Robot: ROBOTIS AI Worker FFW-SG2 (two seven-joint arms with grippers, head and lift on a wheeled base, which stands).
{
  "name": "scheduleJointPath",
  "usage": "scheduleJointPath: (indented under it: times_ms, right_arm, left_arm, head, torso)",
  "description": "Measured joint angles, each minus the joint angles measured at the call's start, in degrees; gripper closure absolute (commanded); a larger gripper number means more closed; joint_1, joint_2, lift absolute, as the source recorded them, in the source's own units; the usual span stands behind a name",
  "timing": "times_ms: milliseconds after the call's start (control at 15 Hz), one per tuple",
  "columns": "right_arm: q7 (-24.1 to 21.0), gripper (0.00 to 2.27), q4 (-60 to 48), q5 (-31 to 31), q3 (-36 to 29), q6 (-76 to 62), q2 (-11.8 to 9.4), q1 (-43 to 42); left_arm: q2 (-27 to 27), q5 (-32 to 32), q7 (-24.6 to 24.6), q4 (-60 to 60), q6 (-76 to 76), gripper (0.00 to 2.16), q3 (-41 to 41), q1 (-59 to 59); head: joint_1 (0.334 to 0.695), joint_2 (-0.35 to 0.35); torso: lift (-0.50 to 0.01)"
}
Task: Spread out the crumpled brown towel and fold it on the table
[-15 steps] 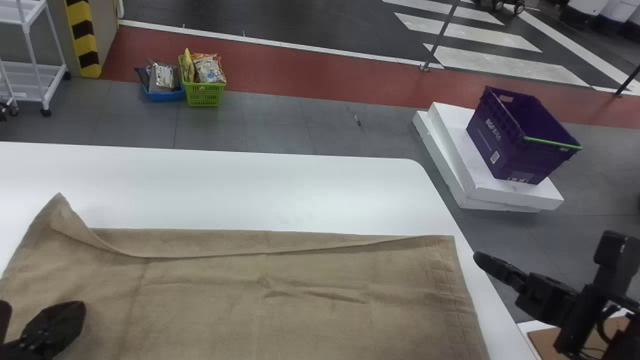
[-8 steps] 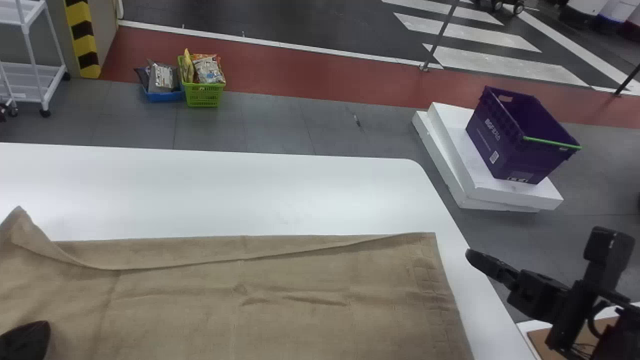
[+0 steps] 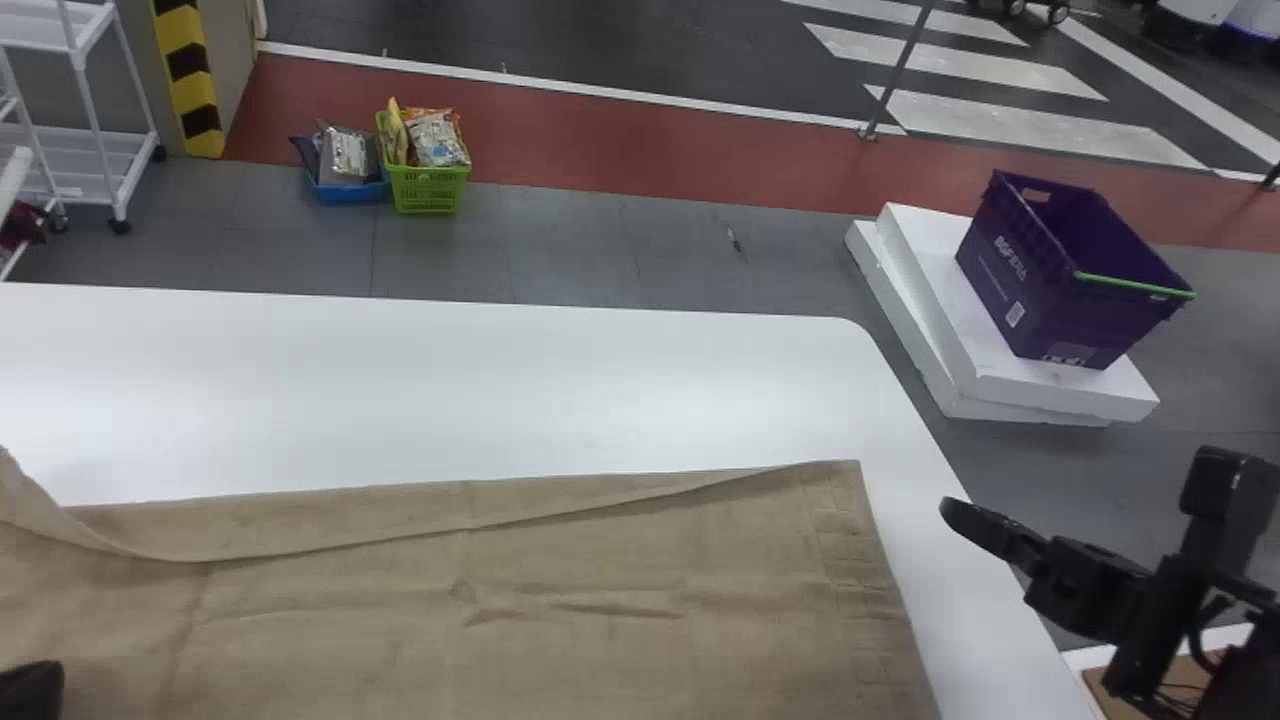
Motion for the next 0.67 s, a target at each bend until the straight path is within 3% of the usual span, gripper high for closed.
scheduleJointPath:
  times_ms: [400,667]
  right_arm:
    - [0.34,1.78,-0.98,0.46,-0.31,-0.42,0.00,0.17]
    - [0.18,1.78,1.04,1.11,0.35,-3.86,0.00,0.42]
  left_arm:
    - [-0.42,3.21,-1.85,-4.30,7.32,1.87,-0.59,-4.74]
    - [-0.61,-0.07,-1.68,1.49,10.40,1.87,-3.56,-12.65]
  head:
    - [0.695,-0.319]
    - [0.695,-0.323]
  torso:
    - [-0.127]
    - [-0.127]
